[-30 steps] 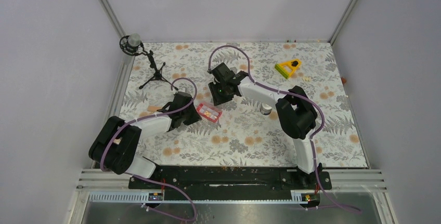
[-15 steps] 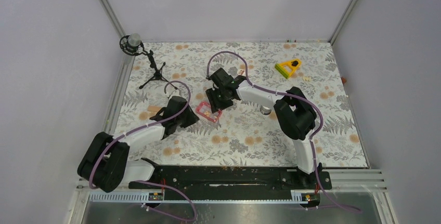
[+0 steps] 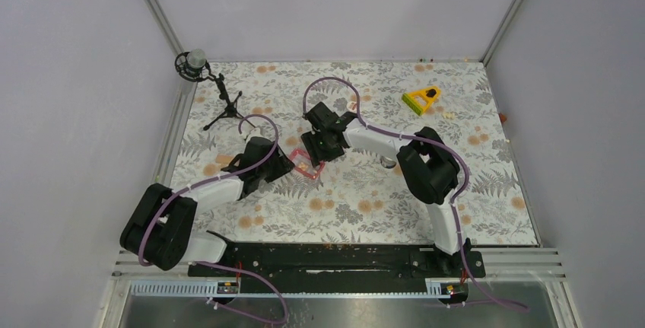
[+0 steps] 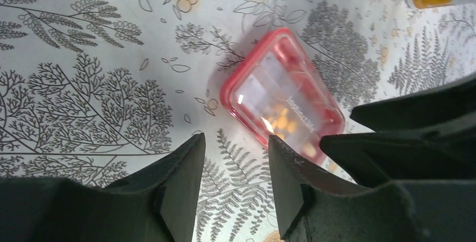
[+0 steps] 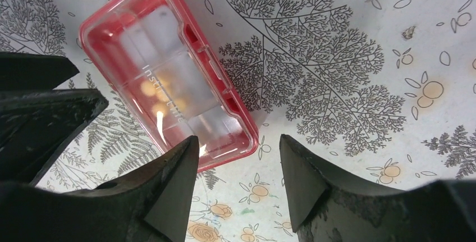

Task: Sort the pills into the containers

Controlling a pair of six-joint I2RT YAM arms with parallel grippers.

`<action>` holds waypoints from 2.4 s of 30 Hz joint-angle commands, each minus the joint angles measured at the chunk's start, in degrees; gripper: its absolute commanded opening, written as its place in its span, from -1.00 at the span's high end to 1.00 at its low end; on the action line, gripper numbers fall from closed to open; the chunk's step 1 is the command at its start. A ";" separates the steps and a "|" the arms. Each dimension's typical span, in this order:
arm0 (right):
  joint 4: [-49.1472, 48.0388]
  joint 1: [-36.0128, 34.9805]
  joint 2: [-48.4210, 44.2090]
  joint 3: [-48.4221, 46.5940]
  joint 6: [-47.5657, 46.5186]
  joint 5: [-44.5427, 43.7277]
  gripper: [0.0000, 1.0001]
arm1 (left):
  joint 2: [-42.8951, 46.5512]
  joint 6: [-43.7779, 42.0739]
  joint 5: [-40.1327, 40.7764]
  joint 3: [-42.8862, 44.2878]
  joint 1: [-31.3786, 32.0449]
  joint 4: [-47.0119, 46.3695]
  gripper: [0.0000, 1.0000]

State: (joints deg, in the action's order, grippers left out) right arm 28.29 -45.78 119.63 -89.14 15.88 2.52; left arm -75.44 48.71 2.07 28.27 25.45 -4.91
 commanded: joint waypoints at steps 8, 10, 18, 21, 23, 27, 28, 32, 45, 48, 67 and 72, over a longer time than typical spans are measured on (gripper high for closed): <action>3.32 -1.77 1.73 -0.93 -1.20 -5.14 -0.21 | -5.15 1.62 -4.38 1.12 -2.06 -8.06 0.09; 3.45 -1.85 1.90 -0.82 -1.29 -5.36 -0.20 | -5.80 2.01 -4.75 1.28 -2.07 -8.31 0.08; 3.61 -2.02 2.20 -0.41 -1.60 -5.19 -0.17 | -10.18 3.28 -3.65 3.21 -2.08 -2.82 0.44; 3.57 -1.99 2.22 -0.20 -1.68 -4.94 -0.16 | -11.34 4.08 -4.25 2.48 -2.07 -2.39 0.56; 3.58 -2.03 2.10 -0.23 -1.45 -4.88 -0.16 | -11.46 4.29 -4.71 2.10 -2.08 -2.47 0.58; 4.68 -2.08 0.73 -2.53 -1.25 -5.51 -0.18 | -8.44 3.35 -3.26 4.13 -2.08 0.16 0.56; 5.48 -1.99 0.28 -4.54 -1.14 -6.66 -0.20 | -7.40 2.58 -2.80 5.29 -2.07 1.22 0.53; 10.89 -0.89 -1.59 -13.19 -1.45 -10.05 -0.30 | -2.19 -1.31 0.07 11.60 -2.18 6.89 0.33; 14.55 10.34 -30.68 -3.43 1.04 -16.14 -0.44 | 24.86 -20.78 8.45 18.76 -2.25 19.47 -0.89; 14.25 12.14 -41.16 2.96 0.53 -25.78 -0.49 | 31.95 -22.64 14.92 19.39 -2.25 24.75 -0.97; 19.25 14.22 -87.84 17.90 -4.87 -60.44 -0.99 | 55.24 -22.12 27.59 29.85 -2.25 57.51 -0.98; 20.07 14.23 -92.26 16.00 -6.75 -60.29 -0.99 | 60.60 -21.64 25.87 29.81 -2.25 59.55 -0.97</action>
State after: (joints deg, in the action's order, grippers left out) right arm 47.33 -31.81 28.86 -71.46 10.85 -54.28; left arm -17.98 27.44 27.35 57.25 23.51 51.18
